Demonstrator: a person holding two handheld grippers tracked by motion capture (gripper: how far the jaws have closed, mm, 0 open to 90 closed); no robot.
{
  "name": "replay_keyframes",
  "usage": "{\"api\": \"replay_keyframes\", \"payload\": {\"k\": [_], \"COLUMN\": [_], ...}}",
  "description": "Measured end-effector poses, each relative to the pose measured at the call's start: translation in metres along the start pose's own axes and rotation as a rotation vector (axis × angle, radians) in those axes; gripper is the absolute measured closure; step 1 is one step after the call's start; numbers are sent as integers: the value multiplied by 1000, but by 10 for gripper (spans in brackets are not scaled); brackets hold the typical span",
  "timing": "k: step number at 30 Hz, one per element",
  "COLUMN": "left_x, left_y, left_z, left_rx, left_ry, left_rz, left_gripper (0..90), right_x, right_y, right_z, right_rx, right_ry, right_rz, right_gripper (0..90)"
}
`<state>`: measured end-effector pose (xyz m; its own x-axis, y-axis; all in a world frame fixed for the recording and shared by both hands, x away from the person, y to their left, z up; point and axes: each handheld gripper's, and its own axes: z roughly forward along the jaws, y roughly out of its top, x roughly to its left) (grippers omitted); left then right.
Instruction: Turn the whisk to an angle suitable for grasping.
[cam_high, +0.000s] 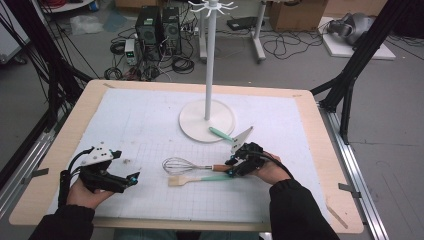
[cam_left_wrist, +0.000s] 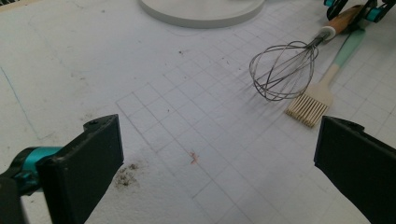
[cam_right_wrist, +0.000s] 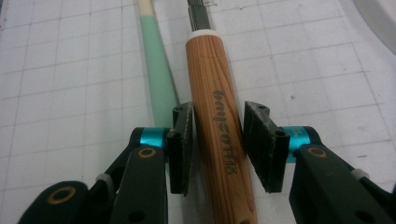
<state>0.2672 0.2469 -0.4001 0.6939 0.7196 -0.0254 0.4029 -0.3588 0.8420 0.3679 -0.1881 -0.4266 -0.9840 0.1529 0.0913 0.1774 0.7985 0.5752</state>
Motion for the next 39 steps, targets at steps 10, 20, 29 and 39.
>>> {"api": "replay_keyframes", "payload": {"k": [10,20,29,39], "left_x": [0,0,0,0], "left_y": [0,0,0,1], "left_z": [0,0,-1,-1], "left_rx": [0,2,-2,-5], "left_ry": [-1,-1,1,0], "left_rz": [0,1,1,3], "left_gripper": [18,18,18,18], "right_x": [-5,-7,-5,-5], "right_y": [-1,-1,0,1], "right_z": [1,1,-4,-7], "right_rx": [-4,-8,-31,-60], "right_ry": [6,18,5,-2], "right_rz": [-34,-57,-59,-60], "right_gripper": [687,698,700,700]}}
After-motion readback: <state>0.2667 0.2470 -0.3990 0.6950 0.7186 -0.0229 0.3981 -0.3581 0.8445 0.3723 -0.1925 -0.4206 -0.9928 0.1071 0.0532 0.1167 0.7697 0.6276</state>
